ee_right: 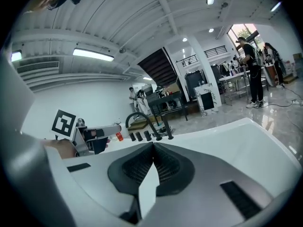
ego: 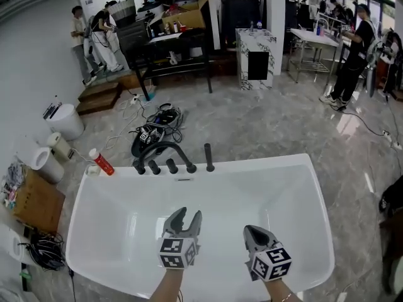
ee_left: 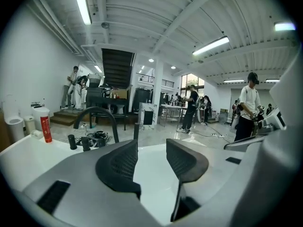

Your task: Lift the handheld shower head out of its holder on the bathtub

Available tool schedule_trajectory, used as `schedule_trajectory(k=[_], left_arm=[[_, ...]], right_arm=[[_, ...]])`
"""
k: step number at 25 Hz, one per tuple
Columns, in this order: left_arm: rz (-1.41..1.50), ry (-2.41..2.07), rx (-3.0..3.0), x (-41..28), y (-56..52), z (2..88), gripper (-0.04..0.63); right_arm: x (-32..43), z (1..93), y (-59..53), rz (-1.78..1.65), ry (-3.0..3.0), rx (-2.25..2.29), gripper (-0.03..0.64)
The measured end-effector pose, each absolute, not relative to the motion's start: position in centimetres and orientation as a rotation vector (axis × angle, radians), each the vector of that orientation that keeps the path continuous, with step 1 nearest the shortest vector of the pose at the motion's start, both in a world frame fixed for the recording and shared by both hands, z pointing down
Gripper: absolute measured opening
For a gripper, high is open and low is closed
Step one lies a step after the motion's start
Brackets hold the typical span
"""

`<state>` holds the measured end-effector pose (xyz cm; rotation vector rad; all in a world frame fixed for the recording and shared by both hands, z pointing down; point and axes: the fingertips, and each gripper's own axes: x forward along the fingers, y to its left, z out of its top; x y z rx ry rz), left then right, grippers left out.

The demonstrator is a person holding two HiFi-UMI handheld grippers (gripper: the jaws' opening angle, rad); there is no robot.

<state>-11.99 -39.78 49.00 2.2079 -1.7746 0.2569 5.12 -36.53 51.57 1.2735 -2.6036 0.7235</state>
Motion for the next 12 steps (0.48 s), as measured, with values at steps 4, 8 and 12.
schedule_trajectory(k=[4,8,12], left_arm=[[0.298,-1.79,2.194,-9.7,-48.2,52.3,0.201],[0.326,-1.793,2.189,-10.0,-54.5,56.7,0.201],[0.337,-1.79,2.208,-13.2,-60.4,63.5,0.204]], right_arm=[[7.3,54.5,-43.7,0.744,-2.591,1.268,0.008],[7.0,58.2,-48.7,0.749,-2.585,1.285,0.008],[3.9,65.1,-53.5,0.741,-2.573,1.312,0.008]])
